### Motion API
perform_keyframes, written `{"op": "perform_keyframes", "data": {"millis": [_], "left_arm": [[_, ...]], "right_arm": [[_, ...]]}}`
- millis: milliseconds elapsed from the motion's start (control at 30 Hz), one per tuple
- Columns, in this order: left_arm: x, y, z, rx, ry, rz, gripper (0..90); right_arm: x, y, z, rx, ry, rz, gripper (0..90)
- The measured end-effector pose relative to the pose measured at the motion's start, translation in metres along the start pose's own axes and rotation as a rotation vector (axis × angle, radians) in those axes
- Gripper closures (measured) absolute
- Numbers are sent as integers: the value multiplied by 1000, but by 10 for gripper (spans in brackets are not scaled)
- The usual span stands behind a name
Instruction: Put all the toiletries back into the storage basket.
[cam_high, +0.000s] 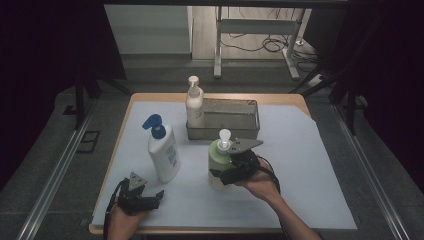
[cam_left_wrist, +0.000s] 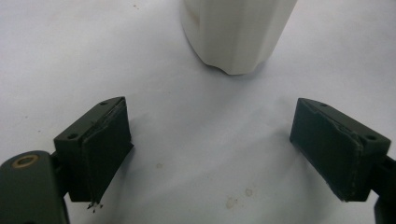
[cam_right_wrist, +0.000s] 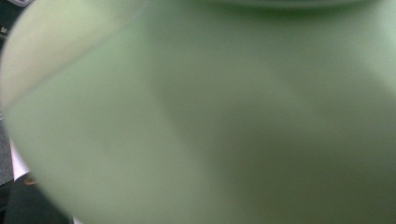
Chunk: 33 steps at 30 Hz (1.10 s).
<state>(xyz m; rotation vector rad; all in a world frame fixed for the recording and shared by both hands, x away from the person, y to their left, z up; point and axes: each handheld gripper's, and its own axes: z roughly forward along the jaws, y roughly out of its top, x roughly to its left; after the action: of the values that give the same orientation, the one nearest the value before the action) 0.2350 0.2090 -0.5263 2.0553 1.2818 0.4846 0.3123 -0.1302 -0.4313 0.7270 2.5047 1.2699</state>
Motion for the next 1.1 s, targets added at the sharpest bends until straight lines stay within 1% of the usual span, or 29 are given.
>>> {"op": "perform_keyframes", "data": {"millis": [133,267,433,567,833,1100], "left_arm": [[0,0,0,0,0,0,121],[0,0,0,1,-1,0,121],[0,0,0,1,0,0,121],[0,0,0,1,-1,0,121],[0,0,0,1,-1,0,121],[0,0,0,1,-1,0,121]], "right_arm": [[0,2,-1,17,-9,9,126],[-2,6,-5,28,-32,10,127],[-10,13,-12,28,-44,34,127],[-14,19,-17,29,-57,36,127],[-23,34,-23,12,-83,52,127],[-30,51,-25,8,-96,48,128]]}}
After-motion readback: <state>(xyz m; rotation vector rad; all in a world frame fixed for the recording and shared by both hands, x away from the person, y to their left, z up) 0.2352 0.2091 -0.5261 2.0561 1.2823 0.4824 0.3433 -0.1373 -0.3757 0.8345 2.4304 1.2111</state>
